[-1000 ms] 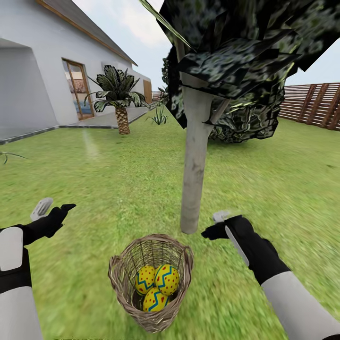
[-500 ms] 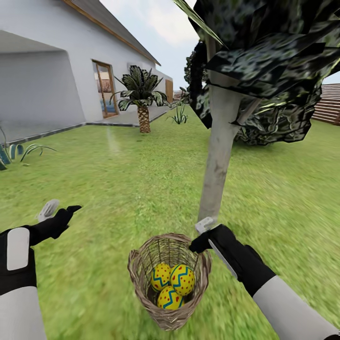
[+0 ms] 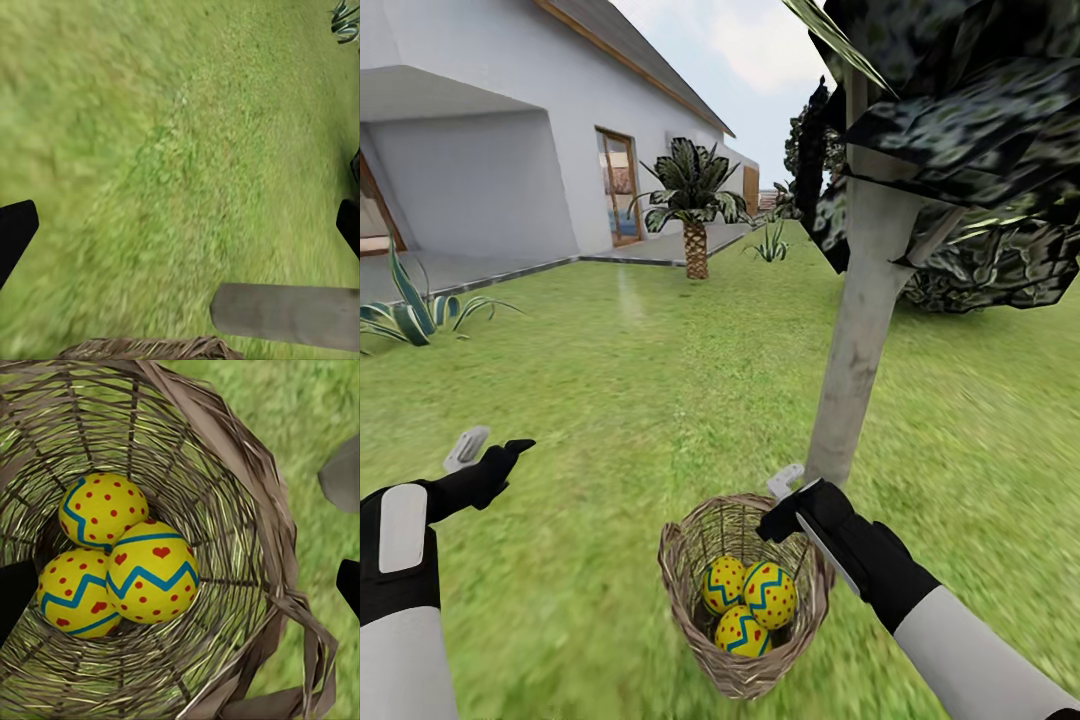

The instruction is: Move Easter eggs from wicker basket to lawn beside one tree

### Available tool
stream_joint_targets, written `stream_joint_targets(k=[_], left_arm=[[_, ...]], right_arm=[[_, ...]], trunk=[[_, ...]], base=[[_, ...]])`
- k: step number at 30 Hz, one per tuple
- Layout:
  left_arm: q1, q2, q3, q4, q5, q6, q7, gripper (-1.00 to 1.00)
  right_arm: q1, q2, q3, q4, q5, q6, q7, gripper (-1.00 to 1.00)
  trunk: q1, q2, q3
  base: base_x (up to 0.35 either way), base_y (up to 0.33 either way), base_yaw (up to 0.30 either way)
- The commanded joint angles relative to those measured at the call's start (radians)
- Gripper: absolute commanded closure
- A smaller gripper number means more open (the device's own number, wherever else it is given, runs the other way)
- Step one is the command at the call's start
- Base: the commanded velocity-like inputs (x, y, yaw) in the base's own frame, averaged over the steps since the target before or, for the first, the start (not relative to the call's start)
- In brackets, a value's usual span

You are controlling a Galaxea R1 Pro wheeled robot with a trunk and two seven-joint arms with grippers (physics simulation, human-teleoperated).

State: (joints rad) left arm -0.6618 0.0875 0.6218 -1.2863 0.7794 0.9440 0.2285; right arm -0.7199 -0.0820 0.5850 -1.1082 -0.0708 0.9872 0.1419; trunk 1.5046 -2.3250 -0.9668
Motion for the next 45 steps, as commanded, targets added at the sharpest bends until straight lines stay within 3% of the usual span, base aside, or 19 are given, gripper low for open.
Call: stream_joint_targets(k=[1, 10, 14, 23, 27, 35, 41, 45], left_arm=[[-0.001, 0.000, 0.001, 0.000, 0.011, 0.004, 0.009, -1.00], [-0.001, -0.001, 0.000, 0.003, 0.011, 0.004, 0.009, -1.00], [-0.001, -0.019, -0.001, 0.004, 0.011, 0.003, 0.008, -1.00], [-0.001, -0.026, -0.001, 0.004, 0.011, 0.004, 0.007, -1.00], [-0.001, -0.025, -0.002, 0.004, 0.011, 0.004, 0.008, -1.00], [-0.001, -0.025, -0.002, 0.004, 0.011, 0.004, 0.008, -1.00], [-0.001, -0.025, -0.002, 0.004, 0.011, 0.004, 0.008, -1.00], [-0.001, -0.025, -0.002, 0.004, 0.011, 0.004, 0.008, -1.00]], right_arm=[[-0.001, -0.001, 0.002, -0.002, -0.006, 0.003, -0.004, -1.00], [-0.001, 0.013, 0.007, 0.005, -0.007, 0.003, -0.004, -1.00], [-0.001, 0.018, 0.007, 0.045, -0.008, 0.003, -0.004, -1.00], [-0.001, 0.020, 0.006, 0.096, -0.008, 0.002, -0.006, -1.00], [-0.001, 0.019, 0.003, 0.161, -0.008, 0.001, -0.007, -1.00], [-0.002, 0.018, 0.003, 0.171, -0.006, 0.000, -0.004, -1.00], [-0.001, 0.018, 0.008, 0.170, -0.004, -0.002, -0.001, -1.00], [-0.002, 0.018, 0.009, 0.169, -0.004, -0.003, -0.001, -1.00]], trunk=[[0.000, 0.000, -0.001], [0.000, 0.000, -0.001], [0.000, 0.000, -0.001], [0.000, 0.000, -0.001], [0.015, -0.028, -0.014], [0.046, -0.084, -0.039], [0.046, -0.084, -0.039], [0.061, -0.112, -0.051]], base=[[0.000, 0.000, 0.007], [0.000, 0.000, 0.062], [0.000, 0.000, 0.263], [0.000, 0.000, 0.067], [0.000, 0.000, 0.001], [0.000, 0.000, 0.000], [0.000, 0.000, 0.000], [0.000, 0.000, 0.000]])
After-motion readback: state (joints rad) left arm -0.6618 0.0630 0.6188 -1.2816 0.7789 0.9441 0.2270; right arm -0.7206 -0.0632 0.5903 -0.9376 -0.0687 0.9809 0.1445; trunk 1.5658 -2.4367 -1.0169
